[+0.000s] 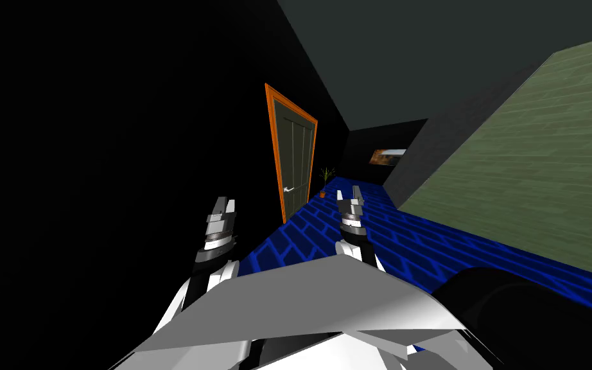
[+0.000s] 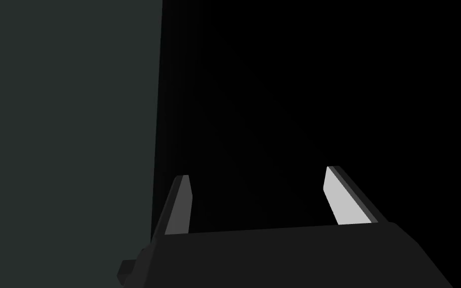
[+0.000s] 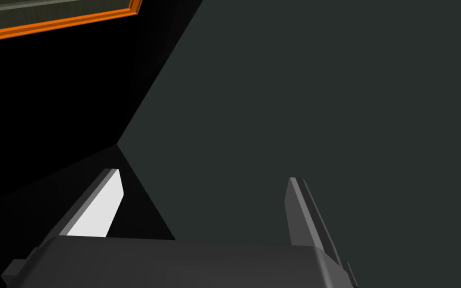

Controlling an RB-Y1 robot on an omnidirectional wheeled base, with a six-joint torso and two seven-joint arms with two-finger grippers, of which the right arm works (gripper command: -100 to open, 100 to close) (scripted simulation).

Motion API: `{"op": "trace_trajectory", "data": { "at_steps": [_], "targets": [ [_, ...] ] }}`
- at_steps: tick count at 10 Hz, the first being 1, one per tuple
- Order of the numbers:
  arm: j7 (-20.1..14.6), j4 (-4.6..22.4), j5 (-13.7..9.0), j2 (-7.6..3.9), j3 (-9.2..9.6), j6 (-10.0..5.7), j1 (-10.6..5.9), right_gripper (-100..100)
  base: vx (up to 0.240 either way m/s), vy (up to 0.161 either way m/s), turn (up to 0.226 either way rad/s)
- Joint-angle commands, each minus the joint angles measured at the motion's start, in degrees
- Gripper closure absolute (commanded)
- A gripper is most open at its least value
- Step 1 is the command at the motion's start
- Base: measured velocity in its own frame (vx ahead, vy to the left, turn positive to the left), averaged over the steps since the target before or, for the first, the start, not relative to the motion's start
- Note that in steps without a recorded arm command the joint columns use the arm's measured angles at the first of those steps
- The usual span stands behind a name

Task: Pull the door open

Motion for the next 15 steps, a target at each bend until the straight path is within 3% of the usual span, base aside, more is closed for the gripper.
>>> {"op": "trace_trajectory", "data": {
  "at_steps": [1,4,9,11,14,15],
  "targets": [
    [-0.03,2.13,-0.11,-0.57,-0.05,-0.34,-0.79,-100,0.032,-0.013,0.141],
    [-0.08,5.32,-0.28,-1.36,-0.11,-0.86,-1.98,-100,0.053,-0.03,0.13],
    [-0.21,13.52,-0.72,-3.12,-0.29,-2.2,-5.06,-100,0.053,-0.043,0.158],
    [-0.24,15.5,-0.82,-3.5,-0.33,-2.5,-5.77,-100,0.058,-0.049,0.108],
    [-0.34,21.17,-1.16,-4.7,-0.47,-3.55,-8.18,-100,0.05,-0.046,0.172],
    [-0.34,21.98,-1.16,-4.7,-0.47,-3.55,-8.18,-100,0.044,-0.039,0.067]
  ]
}}
